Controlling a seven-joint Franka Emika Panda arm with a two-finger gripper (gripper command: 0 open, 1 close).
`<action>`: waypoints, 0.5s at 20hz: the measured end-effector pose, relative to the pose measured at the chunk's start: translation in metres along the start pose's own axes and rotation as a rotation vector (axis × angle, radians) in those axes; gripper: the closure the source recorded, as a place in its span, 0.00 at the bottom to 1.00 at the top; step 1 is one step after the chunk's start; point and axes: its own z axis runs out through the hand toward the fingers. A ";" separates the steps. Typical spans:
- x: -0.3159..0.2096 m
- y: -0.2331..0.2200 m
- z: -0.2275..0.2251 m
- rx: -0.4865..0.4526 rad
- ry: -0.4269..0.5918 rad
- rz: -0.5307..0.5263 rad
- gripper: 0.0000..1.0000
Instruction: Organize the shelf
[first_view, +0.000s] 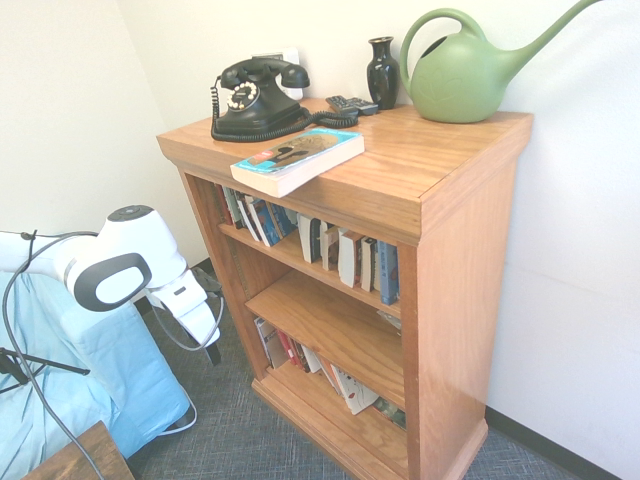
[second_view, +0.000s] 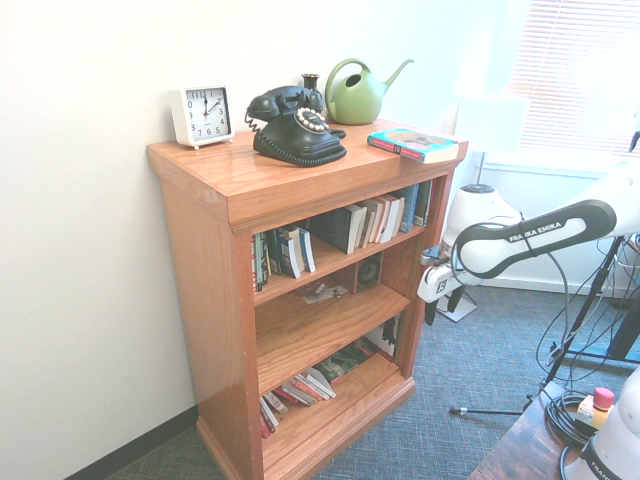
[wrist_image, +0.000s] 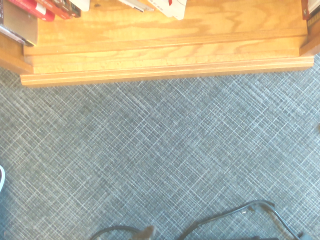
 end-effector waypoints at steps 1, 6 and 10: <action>0.001 0.000 0.000 0.001 0.000 0.000 0.00; 0.014 0.000 -0.010 -0.015 0.065 -0.025 0.00; 0.033 0.003 -0.034 -0.049 0.221 -0.077 0.00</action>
